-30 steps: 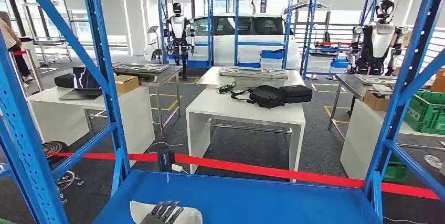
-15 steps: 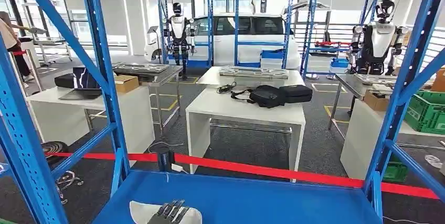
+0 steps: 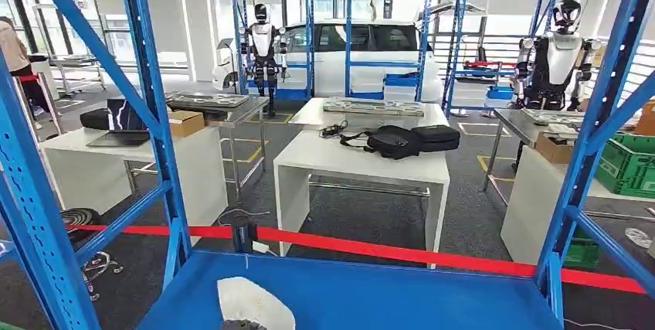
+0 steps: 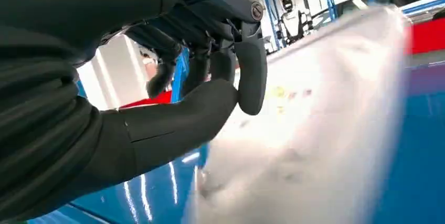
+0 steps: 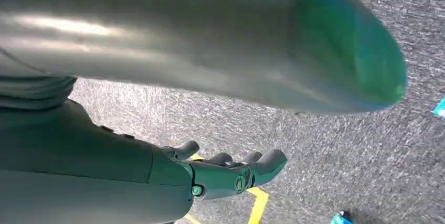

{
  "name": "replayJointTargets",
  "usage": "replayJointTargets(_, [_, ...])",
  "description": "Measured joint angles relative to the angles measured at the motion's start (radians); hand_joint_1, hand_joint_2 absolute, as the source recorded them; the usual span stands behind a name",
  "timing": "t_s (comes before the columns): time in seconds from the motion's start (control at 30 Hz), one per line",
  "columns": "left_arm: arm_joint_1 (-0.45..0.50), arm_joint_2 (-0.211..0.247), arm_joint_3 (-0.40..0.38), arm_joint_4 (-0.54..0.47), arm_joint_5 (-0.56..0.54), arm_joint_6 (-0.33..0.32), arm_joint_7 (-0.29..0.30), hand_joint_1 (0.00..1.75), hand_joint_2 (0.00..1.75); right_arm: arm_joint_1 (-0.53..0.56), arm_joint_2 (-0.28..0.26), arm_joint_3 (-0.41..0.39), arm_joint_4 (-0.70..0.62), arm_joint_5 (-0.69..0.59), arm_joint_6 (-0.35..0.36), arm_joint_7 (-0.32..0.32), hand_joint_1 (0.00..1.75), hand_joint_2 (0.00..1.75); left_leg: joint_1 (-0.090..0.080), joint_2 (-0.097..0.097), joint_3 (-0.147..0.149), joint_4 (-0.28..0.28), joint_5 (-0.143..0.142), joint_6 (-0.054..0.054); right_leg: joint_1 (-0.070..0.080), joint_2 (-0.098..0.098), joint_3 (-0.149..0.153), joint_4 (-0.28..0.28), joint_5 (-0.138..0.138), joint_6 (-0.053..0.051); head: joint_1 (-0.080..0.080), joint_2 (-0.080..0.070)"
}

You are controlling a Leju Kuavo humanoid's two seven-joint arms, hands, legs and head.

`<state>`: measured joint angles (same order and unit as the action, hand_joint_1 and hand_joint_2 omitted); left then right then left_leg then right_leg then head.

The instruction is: Take the parts from the cabinet and place them on the table.

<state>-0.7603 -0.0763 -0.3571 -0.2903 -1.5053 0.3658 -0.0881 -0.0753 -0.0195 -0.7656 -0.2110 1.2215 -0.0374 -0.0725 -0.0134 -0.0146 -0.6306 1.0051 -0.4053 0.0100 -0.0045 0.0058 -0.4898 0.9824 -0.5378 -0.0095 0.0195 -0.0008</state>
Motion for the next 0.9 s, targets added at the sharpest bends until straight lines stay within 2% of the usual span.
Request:
replayJointTargets(0.57, [0.011,0.004,0.01,0.002,0.001,0.01,-0.008,1.75,1.75,0.015,0.003,-0.019,0.0,-0.008,-0.002,-0.012,0.0,0.0,0.0,0.0,0.0,0.0,0.0,0.0,0.0,0.0,0.0,0.0,0.0,0.0,0.0,0.0])
replayJointTargets(0.6, [0.011,0.004,0.011,0.002,0.002,0.011,-0.012,0.99,1.75,0.015,0.003,-0.019,0.0,-0.008,-0.002,-0.012,0.0,0.0,0.0,0.0,0.0,0.0,0.0,0.0,0.0,0.0,0.0,0.0,0.0,0.0,0.0,0.0])
replayJointTargets(0.63, [0.011,0.004,0.011,0.002,0.003,0.013,-0.016,0.0,1.75,0.015,0.003,-0.02,0.0,-0.008,-0.002,-0.013,0.0,0.0,0.0,0.0,0.0,0.0,0.0,0.0,0.0,0.0,0.0,0.0,0.0,0.0,0.0,0.0])
replayJointTargets(0.7, [0.011,0.004,0.015,0.002,0.006,0.023,-0.021,0.0,1.75,0.015,0.003,-0.021,0.0,-0.008,-0.002,-0.013,0.0,0.0,0.0,0.0,0.0,0.0,0.0,0.0,0.0,0.0,0.0,0.0,0.0,0.0,0.0,0.0])
replayJointTargets(0.83, [0.012,0.004,0.027,0.002,0.019,0.106,-0.037,0.0,1.75,0.015,0.004,-0.025,0.0,-0.005,-0.003,-0.016,0.0,0.0,0.0,0.0,0.0,0.0,0.0,0.0,0.0,0.0,0.0,0.0,0.0,0.0,0.0,0.0])
replayJointTargets(0.9, [0.011,0.004,0.033,0.001,0.02,0.128,-0.043,0.0,1.75,0.015,0.004,-0.025,0.0,0.002,-0.003,-0.015,0.0,0.0,0.0,0.0,0.0,0.0,0.0,0.0,0.0,0.0,0.0,0.0,0.0,0.0,0.0,0.0])
